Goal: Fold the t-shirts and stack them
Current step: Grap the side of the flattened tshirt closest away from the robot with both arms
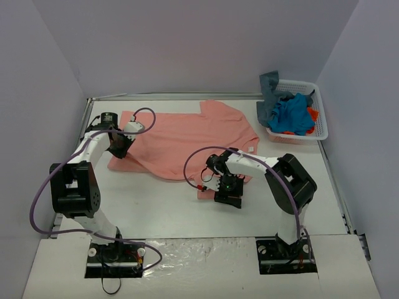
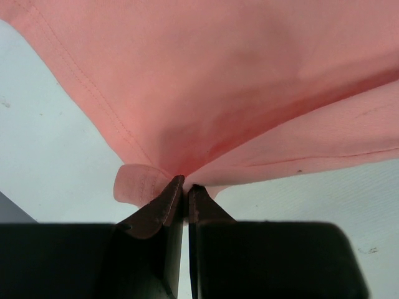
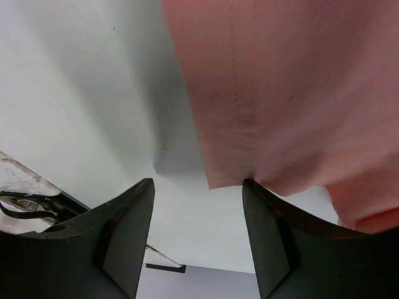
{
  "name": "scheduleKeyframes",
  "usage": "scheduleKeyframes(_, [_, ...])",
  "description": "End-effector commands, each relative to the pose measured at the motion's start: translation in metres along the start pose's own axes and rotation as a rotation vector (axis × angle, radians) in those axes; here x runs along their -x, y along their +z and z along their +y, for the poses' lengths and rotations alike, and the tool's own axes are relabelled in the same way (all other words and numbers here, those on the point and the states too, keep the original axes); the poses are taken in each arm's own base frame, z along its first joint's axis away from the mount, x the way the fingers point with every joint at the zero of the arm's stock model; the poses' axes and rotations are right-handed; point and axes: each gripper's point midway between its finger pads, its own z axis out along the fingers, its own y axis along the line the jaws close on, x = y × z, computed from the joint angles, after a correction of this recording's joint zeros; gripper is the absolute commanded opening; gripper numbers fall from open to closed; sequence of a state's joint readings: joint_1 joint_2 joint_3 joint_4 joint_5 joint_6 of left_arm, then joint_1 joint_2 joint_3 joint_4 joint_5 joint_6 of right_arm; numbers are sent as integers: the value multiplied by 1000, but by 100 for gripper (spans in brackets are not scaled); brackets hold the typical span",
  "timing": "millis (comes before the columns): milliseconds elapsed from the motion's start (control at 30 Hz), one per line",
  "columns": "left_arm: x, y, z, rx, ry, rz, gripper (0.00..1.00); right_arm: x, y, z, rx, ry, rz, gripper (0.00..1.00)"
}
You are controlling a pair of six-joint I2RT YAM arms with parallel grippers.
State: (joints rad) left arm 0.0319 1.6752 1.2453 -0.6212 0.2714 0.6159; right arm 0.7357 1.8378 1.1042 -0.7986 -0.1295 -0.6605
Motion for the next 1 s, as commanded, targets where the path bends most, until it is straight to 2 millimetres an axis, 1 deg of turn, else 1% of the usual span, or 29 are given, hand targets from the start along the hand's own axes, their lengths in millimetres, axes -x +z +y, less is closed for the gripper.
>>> scheduleKeyframes(0, [7, -9, -1, 18, 3, -27, 2, -2, 6, 1, 3, 4, 29, 55])
scheduleKeyframes(200, [6, -6, -4, 3, 7, -27, 2, 5, 12, 0, -15, 10, 29, 54])
scheduleKeyframes(267, [5, -4, -5, -2, 9, -25, 2, 5, 17, -2, -29, 26, 41, 48])
scheduleKeyframes(300, [5, -4, -4, 0, 7, -26, 2, 5, 21, -2, -28, 33, 50, 41])
scheduleKeyframes(367, [5, -4, -6, -4, 13, -29, 2, 7, 27, -3, -39, 38, 55, 33])
scheduleKeyframes(400, [4, -4, -5, -2, 11, -28, 2, 7, 31, -1, -38, 44, 65, 19])
scheduleKeyframes(467, [5, -4, -7, -4, 17, -36, 2, 9, 36, -2, -52, 43, 68, 8])
scheduleKeyframes(500, [5, -4, -7, -5, 17, -35, 2, 8, 40, -1, -48, 51, 80, 0])
scheduleKeyframes(567, [5, -4, -7, -6, 20, -36, 2, 10, 42, -1, -48, 55, 76, 0])
scheduleKeyframes(633, [4, -5, -9, -10, 21, -36, 2, 11, 40, -2, -53, 61, 70, 0])
scheduleKeyframes(700, [3, -5, -11, -15, 25, -36, 3, 14, 30, -6, -80, 70, 41, 0])
scheduleKeyframes(800, [3, -11, -13, -14, 26, -45, 2, 10, 10, -13, -101, 93, 2, 0])
scheduleKeyframes(833, [3, -14, -16, -16, 32, -49, 2, 8, -5, -14, -106, 103, -24, 0])
scheduleKeyframes(933, [2, -25, -21, -12, 53, -55, 2, 0, -33, -24, -104, 167, -96, 0])
scheduleKeyframes(967, [1, -29, -22, -10, 60, -55, 2, -1, -48, -26, -122, 182, -145, 0])
